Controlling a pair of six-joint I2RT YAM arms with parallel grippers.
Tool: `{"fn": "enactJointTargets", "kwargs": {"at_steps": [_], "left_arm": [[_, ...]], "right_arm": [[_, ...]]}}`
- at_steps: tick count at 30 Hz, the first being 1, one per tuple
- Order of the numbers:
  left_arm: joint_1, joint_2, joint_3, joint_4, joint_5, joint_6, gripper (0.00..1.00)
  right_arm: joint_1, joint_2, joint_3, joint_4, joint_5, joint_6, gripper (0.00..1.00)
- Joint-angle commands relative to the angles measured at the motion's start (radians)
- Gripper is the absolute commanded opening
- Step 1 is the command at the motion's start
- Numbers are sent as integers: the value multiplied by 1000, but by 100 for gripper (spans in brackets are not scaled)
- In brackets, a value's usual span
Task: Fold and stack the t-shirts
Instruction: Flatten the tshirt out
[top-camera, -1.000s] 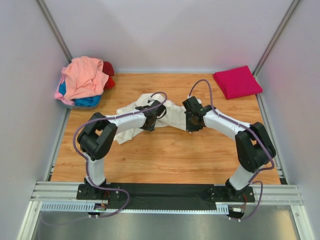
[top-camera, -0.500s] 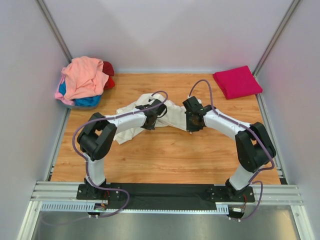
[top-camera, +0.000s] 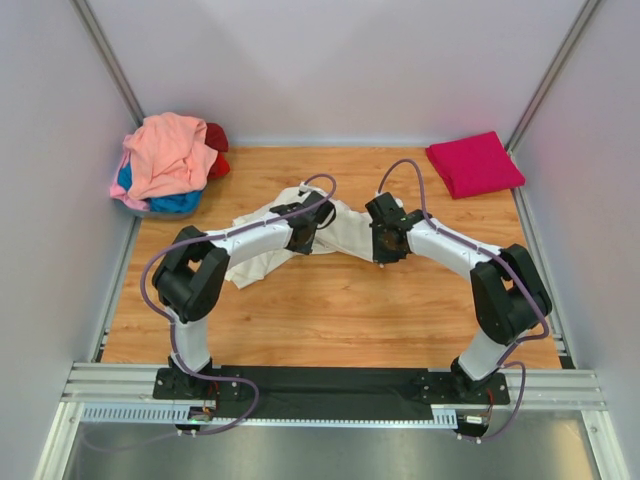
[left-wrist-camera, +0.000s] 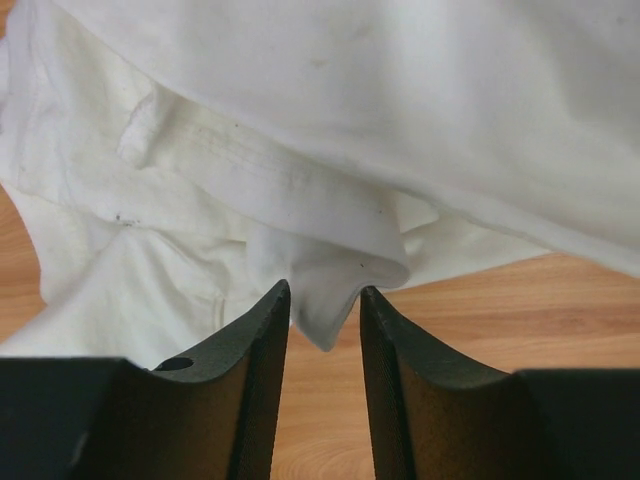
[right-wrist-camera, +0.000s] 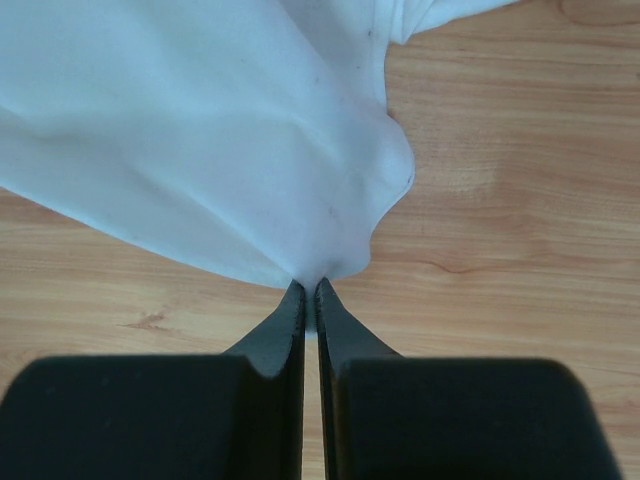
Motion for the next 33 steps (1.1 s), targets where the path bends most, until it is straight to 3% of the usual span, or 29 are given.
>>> {"fn": "enactJointTargets", "kwargs": {"at_steps": [1,9,13,21,25,33], "left_arm": [[-6,-22,51,-4,-21,16,41],[-5,-6,75,-9,-24,46,31],[-5,5,66,-1,-1,43,0],[-5,-91,88,-71,-34,83,0],[-6,-256,160,-173,-112,102,0],[-6,-558,399,-322,-152,157,0]], "right_arm": [[-5,-27,35,-1,5,-16,1],[-5,-23,31,-1,2,-19,1],[-5,-23,28,-1,2,-20,1],[-20,-36,43,3,-16,-16,1],[-65,-139,104,-24,-24,-11,0],[-192,-391,417,-177,2,-50,0]]}}
